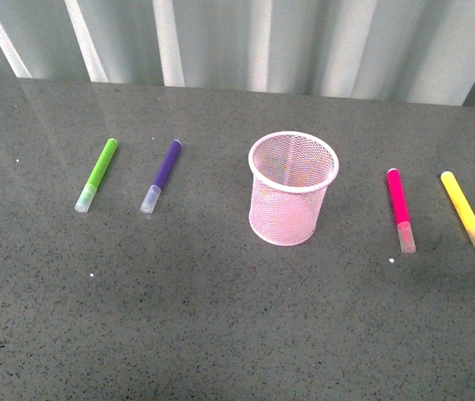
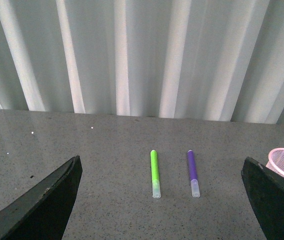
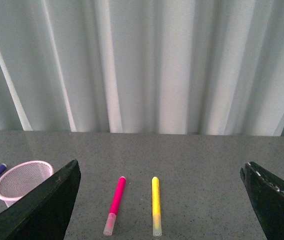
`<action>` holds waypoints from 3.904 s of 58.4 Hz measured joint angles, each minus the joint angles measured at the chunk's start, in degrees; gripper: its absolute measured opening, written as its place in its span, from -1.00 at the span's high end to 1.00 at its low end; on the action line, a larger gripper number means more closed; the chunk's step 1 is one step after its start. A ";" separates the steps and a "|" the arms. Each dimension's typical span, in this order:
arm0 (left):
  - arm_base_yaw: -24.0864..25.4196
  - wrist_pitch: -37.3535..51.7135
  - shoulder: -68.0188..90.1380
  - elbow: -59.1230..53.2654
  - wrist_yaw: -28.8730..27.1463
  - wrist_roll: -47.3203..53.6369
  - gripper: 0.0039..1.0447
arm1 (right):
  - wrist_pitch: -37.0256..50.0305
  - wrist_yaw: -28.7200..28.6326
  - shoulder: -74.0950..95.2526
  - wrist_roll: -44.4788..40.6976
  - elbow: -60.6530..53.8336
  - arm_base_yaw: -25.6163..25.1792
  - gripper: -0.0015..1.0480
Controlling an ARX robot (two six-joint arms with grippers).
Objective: Insert purple and pink pens into pink cup
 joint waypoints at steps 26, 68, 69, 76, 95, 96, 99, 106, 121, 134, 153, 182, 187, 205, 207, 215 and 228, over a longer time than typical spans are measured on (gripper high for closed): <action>0.00 0.00 0.00 0.00 0.00 -0.02 -0.88 | 0.00 -0.02 0.00 0.00 0.00 0.00 -0.86; -1.57 -14.19 14.82 10.45 -8.85 -12.28 -0.88 | 0.00 -0.02 0.00 0.02 0.00 0.00 -0.86; -1.95 -12.50 16.46 11.67 -8.85 -12.44 -0.88 | 0.00 -0.02 0.02 0.00 0.00 0.00 -0.86; -6.19 1.22 30.69 22.75 -10.58 -10.69 -0.88 | 0.00 -0.02 0.00 0.00 0.00 0.00 -0.86; -17.75 -4.22 81.74 60.02 -4.76 -5.60 -0.88 | 0.00 0.00 0.00 0.00 0.00 0.00 -0.86; -17.97 -6.25 84.52 62.64 -3.50 -5.51 -0.88 | 0.00 0.00 0.00 0.00 0.00 0.00 -0.86; -18.58 -11.78 92.21 70.23 -2.91 -4.85 -0.88 | 0.00 0.00 0.00 0.00 0.00 0.00 -0.86; -19.28 -21.75 105.24 84.02 -0.46 -4.76 -0.88 | 0.00 0.00 0.00 0.02 0.00 0.00 -0.86; -20.41 -30.29 119.05 95.69 -2.34 -4.44 -0.88 | 0.00 -0.02 0.00 0.00 0.00 0.00 -0.86; -20.41 -28.24 122.73 94.60 -1.18 -4.15 -0.88 | 0.00 -0.02 0.00 0.00 0.02 0.00 -0.86; -17.11 -21.88 129.20 94.09 0.61 -0.48 -0.88 | 0.00 0.00 0.00 0.02 0.00 0.00 -0.86; -16.22 -19.89 136.98 96.39 0.35 2.21 -0.88 | 0.00 0.00 0.00 0.02 0.00 0.00 -0.86; -16.68 -19.47 137.98 96.98 0.28 2.54 -0.88 | 0.00 -0.02 0.00 0.00 0.00 0.00 -0.86; -17.09 -16.50 139.95 96.83 -1.79 6.49 -0.87 | 0.00 -0.02 0.00 0.00 0.00 0.00 -0.86; -17.09 -16.13 139.95 96.72 -2.05 7.21 -0.82 | 0.00 -0.02 0.00 0.00 0.00 0.00 -0.86; -17.20 -15.54 140.06 96.59 -1.97 7.85 -0.45 | 0.00 -0.02 0.00 0.00 0.00 0.00 -0.86; -17.86 -14.71 140.17 96.21 -2.80 9.11 0.20 | 0.00 0.00 0.00 0.00 0.00 0.00 -0.86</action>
